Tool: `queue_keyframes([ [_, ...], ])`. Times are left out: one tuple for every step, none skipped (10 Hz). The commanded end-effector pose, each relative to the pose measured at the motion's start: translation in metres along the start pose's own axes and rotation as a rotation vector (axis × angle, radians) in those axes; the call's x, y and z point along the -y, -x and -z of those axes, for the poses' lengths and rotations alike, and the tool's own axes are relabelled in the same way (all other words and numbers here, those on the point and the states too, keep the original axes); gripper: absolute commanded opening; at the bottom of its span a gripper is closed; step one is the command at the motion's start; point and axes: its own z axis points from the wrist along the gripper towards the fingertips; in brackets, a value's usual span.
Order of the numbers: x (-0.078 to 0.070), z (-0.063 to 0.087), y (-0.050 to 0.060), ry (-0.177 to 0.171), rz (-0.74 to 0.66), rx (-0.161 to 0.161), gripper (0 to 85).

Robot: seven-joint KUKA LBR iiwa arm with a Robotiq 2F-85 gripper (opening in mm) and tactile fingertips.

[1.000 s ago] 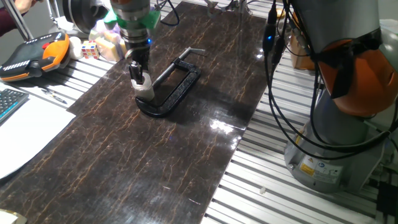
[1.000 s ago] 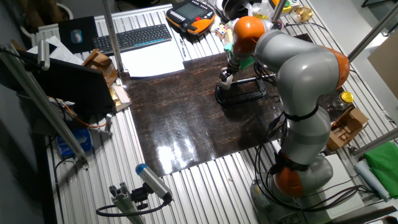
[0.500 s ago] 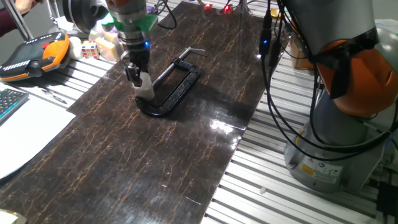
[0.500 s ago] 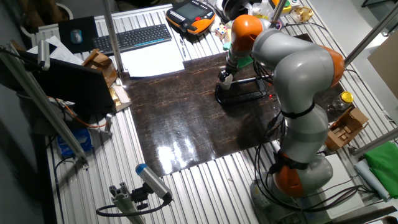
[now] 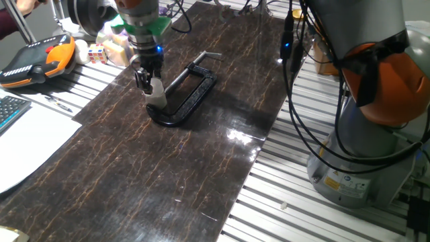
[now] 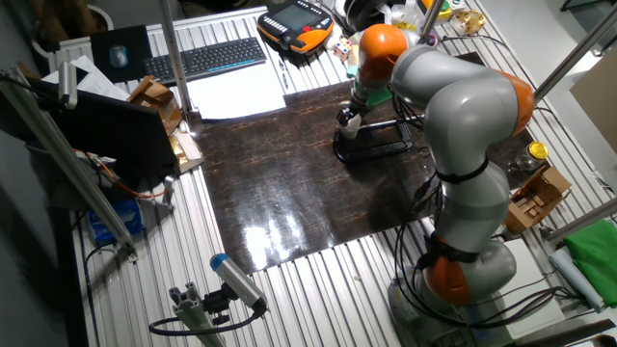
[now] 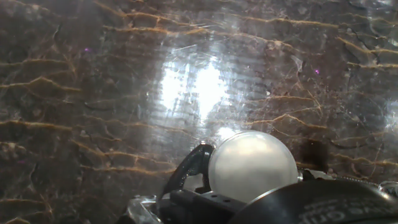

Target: Screw the lid onto the jar

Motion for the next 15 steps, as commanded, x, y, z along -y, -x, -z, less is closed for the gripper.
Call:
queue_keyframes([
  [-0.0002,0.0003,-0.0002,0.008,-0.023,0.006,80.0],
  [-0.0004,0.0,0.0003,0.011,-0.05,-0.002,83.0],
  [-0.0004,0.0001,0.0004,0.014,-0.069,-0.021,83.0],
  [-0.0004,0.0008,0.0005,0.01,-0.085,-0.053,82.0],
  [-0.001,0.0021,0.0008,0.019,-0.105,-0.064,78.7],
  [-0.0011,0.0029,0.0005,0.022,-0.106,-0.05,75.7],
  [-0.001,0.0032,0.0002,0.014,-0.076,-0.025,75.7],
  [-0.001,0.0043,0.0003,0.013,-0.057,-0.001,77.7],
  [-0.0013,0.0058,-0.0005,0.008,0.031,0.005,83.7],
  [-0.0016,0.0054,-0.0011,0.001,0.073,0.017,83.0],
  [-0.0022,0.0047,-0.0009,-0.007,0.107,0.017,74.7],
  [-0.0024,0.0043,-0.0008,-0.013,0.126,0.016,64.0],
  [-0.0024,0.0036,-0.0004,-0.009,0.13,0.017,67.7],
  [-0.0024,0.0028,0.0003,-0.005,0.134,0.021,81.3],
  [-0.0022,0.0031,0.0004,-0.017,0.126,0.032,84.0],
])
